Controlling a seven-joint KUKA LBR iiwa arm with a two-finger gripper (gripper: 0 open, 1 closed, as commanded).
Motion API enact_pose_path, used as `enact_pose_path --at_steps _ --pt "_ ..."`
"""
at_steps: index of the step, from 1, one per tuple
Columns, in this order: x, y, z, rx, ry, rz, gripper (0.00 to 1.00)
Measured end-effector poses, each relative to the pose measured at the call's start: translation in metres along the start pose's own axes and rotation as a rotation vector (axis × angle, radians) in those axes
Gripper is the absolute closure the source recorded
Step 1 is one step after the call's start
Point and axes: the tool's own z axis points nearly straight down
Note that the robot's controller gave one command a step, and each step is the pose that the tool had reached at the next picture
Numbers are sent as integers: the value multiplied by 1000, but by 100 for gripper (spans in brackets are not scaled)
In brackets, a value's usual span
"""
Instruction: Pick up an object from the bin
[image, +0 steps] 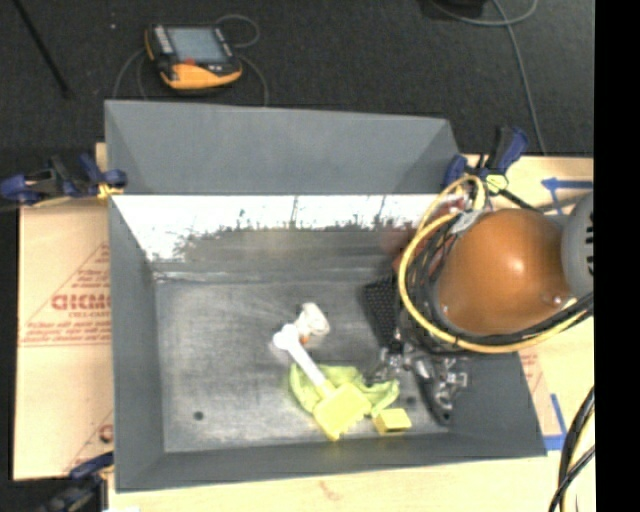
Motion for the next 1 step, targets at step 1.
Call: enact_pose_path --at_steps 1 --pt "0 0 0 0 0 1 0"
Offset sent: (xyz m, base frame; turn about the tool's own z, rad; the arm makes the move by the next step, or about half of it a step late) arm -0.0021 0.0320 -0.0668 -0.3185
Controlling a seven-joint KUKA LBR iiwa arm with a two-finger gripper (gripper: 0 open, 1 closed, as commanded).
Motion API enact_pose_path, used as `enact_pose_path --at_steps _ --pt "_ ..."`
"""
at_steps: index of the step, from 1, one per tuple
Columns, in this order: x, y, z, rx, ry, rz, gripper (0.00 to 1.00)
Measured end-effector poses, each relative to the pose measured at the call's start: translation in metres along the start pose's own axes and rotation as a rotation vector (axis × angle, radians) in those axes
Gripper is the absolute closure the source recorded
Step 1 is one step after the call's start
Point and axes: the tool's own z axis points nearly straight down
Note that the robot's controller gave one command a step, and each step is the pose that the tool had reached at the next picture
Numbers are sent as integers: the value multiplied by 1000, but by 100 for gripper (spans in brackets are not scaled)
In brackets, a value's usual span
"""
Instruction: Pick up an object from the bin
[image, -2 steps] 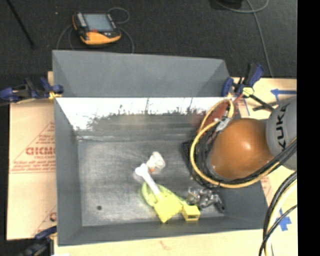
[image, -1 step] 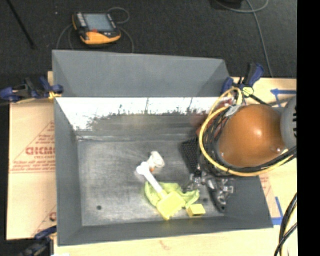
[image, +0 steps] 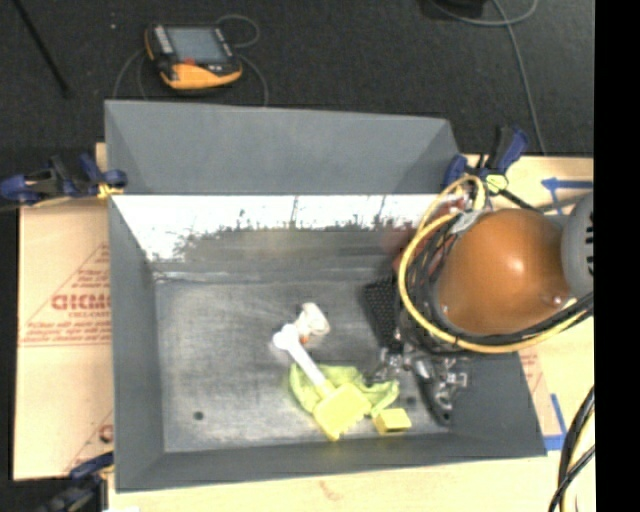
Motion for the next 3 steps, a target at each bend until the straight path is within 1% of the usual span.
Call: enact_pose_path --at_steps 1,3 --pt "-39 7 56 20 -13 -321 100" --pt "-39 7 56 20 -13 -319 100"
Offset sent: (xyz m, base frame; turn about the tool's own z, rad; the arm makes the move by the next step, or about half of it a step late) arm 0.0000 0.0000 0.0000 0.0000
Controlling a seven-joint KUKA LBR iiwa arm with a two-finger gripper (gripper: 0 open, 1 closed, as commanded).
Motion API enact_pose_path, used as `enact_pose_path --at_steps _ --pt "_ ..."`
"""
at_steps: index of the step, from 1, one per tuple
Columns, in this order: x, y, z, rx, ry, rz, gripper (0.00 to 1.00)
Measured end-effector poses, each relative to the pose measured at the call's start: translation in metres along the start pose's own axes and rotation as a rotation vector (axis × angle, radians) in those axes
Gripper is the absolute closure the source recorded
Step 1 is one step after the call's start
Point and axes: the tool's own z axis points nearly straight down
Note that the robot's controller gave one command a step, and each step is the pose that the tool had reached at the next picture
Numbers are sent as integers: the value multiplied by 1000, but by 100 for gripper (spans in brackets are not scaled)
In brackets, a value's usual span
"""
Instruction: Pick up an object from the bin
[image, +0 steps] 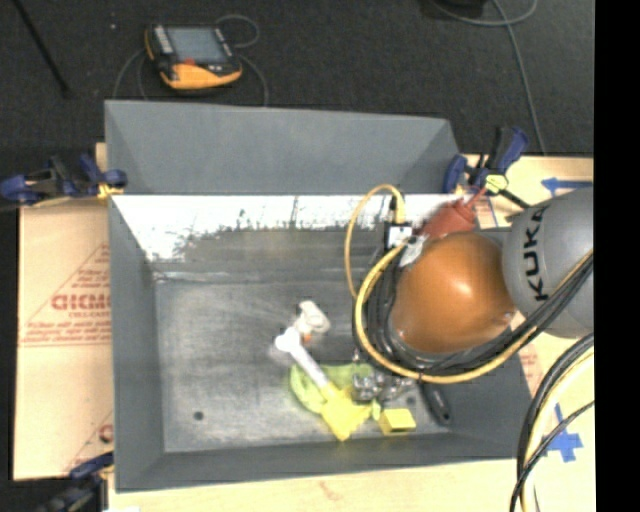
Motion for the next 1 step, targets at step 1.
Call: enact_pose_path --at_steps 1 --pt "0 0 0 0 0 0 100"
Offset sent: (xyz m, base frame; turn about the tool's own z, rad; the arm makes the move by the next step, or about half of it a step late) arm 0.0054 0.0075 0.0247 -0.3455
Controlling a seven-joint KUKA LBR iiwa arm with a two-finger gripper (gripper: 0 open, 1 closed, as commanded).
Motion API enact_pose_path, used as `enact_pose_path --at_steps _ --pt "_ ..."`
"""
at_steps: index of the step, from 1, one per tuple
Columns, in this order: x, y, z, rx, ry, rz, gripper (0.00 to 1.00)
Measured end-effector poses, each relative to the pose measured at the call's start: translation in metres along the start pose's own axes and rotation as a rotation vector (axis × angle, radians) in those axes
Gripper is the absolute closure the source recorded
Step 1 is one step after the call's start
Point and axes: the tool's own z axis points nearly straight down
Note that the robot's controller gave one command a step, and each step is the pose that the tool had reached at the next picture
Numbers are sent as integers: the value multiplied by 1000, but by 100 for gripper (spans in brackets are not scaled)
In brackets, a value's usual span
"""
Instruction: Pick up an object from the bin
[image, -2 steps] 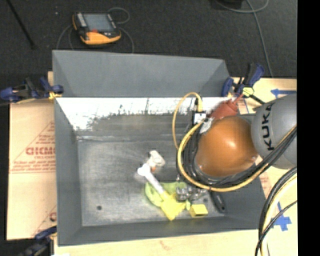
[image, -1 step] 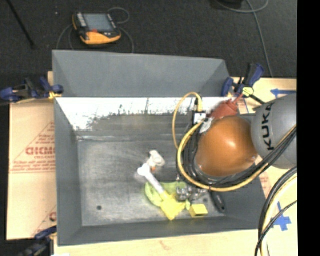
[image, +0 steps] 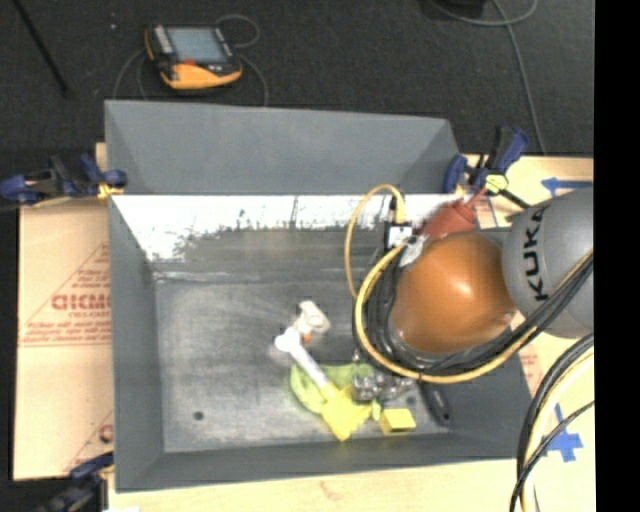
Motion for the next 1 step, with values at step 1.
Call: enact_pose_path --at_steps 1 --pt "-2 -1 -8 -13 7 -159 100"
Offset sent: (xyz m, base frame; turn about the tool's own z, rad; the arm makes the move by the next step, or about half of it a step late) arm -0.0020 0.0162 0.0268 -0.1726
